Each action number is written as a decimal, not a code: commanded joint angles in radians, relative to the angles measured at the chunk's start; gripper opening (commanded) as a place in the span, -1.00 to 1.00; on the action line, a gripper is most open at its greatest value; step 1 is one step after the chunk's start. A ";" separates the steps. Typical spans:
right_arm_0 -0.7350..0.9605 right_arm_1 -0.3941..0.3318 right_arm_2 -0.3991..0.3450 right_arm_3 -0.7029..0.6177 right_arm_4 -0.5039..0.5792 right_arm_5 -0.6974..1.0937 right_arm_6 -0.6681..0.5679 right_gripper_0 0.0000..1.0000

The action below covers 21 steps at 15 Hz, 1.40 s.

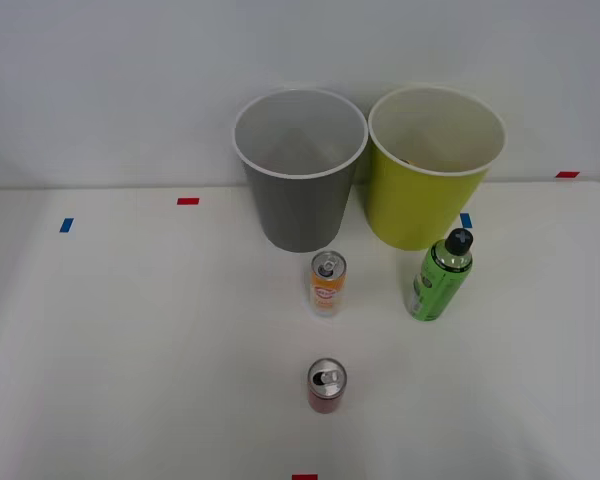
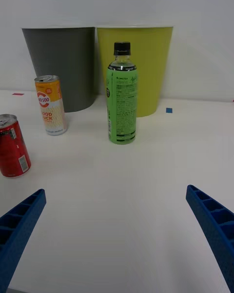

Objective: Put cans in the gray bin, plastic bottles in the light green bin

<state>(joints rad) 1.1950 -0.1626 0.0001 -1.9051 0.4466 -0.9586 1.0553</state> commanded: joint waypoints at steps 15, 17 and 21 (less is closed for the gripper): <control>0.000 0.000 0.000 0.000 0.000 0.000 0.000 1.00; 0.000 0.000 0.000 0.000 0.000 0.000 0.000 1.00; 0.000 0.000 0.000 0.000 0.000 0.000 0.000 1.00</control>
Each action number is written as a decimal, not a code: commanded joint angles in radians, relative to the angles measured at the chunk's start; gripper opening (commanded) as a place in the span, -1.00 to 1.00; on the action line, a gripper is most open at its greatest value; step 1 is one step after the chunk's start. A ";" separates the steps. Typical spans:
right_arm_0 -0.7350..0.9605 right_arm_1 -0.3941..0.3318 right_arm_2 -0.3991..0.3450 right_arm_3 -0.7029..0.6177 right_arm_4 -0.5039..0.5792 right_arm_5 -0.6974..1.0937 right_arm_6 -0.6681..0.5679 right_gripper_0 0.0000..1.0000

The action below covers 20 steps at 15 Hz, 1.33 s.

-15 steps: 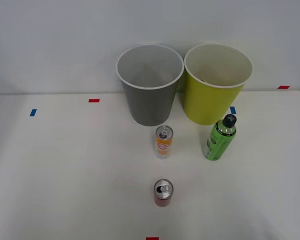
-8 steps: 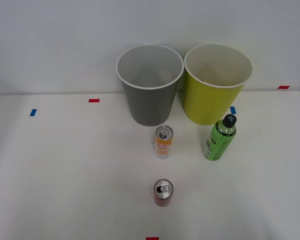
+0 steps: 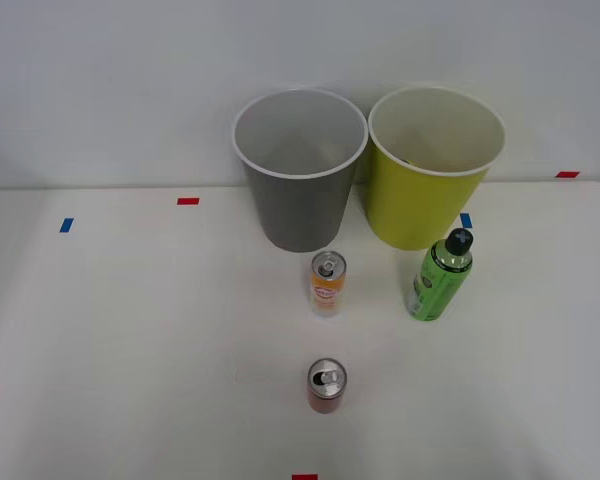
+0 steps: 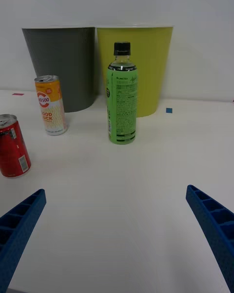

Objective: Put cans in the gray bin, plastic bottles in the light green bin

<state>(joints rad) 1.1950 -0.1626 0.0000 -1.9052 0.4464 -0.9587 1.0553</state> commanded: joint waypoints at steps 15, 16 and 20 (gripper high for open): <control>0.000 0.000 0.000 0.000 0.000 0.000 0.000 1.00; 0.000 0.000 0.000 0.000 0.000 0.000 0.000 1.00; 0.000 0.000 0.000 0.000 0.000 0.000 0.000 1.00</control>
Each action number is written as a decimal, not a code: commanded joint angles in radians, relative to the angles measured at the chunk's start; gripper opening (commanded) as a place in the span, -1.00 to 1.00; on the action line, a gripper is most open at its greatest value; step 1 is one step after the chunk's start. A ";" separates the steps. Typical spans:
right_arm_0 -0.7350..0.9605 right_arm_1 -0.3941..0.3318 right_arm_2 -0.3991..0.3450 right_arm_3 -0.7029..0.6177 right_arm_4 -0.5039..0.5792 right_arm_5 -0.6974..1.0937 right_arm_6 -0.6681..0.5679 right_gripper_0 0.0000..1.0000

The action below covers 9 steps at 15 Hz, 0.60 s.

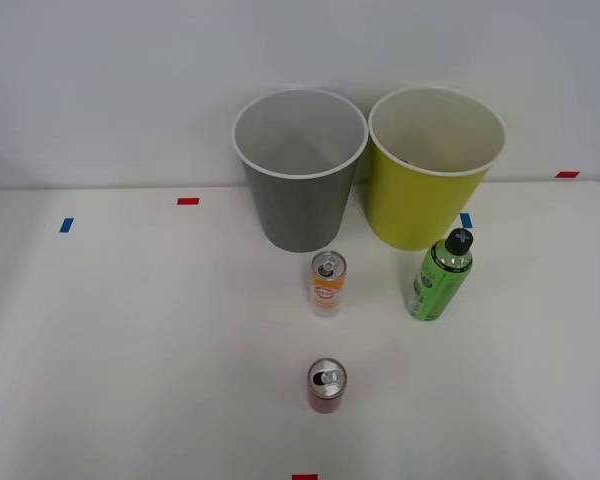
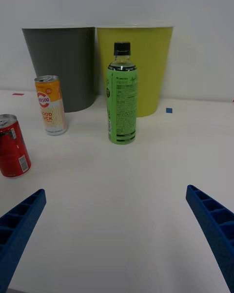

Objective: Put cans in the gray bin, plastic bottles in the light green bin

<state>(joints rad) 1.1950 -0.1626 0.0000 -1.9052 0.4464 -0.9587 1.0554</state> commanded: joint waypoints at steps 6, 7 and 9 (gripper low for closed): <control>0.000 0.000 0.000 0.000 0.000 0.000 0.000 1.00; 0.000 0.000 0.000 0.000 0.000 0.000 0.000 1.00; 0.000 0.000 0.000 0.000 0.000 0.000 0.000 1.00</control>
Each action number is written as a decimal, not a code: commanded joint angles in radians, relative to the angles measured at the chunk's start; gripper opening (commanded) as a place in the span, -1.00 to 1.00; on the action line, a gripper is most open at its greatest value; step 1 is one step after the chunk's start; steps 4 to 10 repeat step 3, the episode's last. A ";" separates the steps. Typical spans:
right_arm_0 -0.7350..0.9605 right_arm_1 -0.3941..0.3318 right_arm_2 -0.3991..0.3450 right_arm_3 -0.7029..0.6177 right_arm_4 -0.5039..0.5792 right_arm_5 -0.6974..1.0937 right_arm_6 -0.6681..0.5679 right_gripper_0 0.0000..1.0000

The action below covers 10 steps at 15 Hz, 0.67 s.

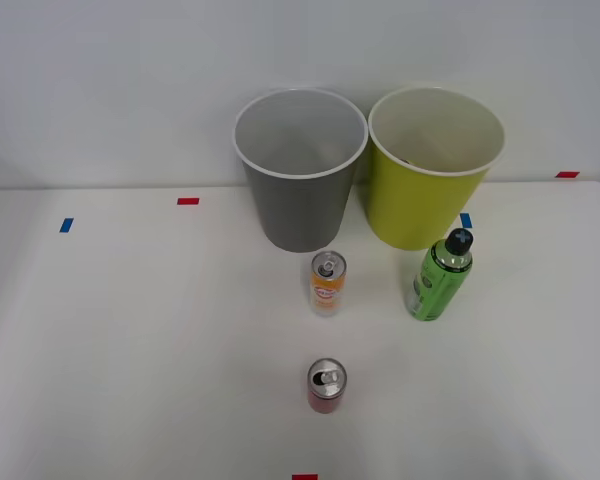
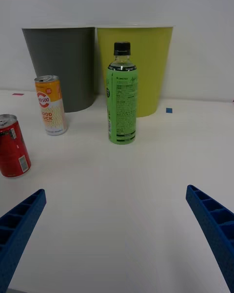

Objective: Put cans in the gray bin, plastic bottles in the light green bin

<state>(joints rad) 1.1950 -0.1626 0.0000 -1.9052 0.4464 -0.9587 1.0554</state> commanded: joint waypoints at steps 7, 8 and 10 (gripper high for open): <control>0.000 0.000 0.000 0.000 0.000 0.000 0.000 1.00; 0.000 0.000 0.000 0.000 0.000 0.000 0.000 1.00; 0.000 0.000 0.000 0.000 0.000 0.000 0.000 1.00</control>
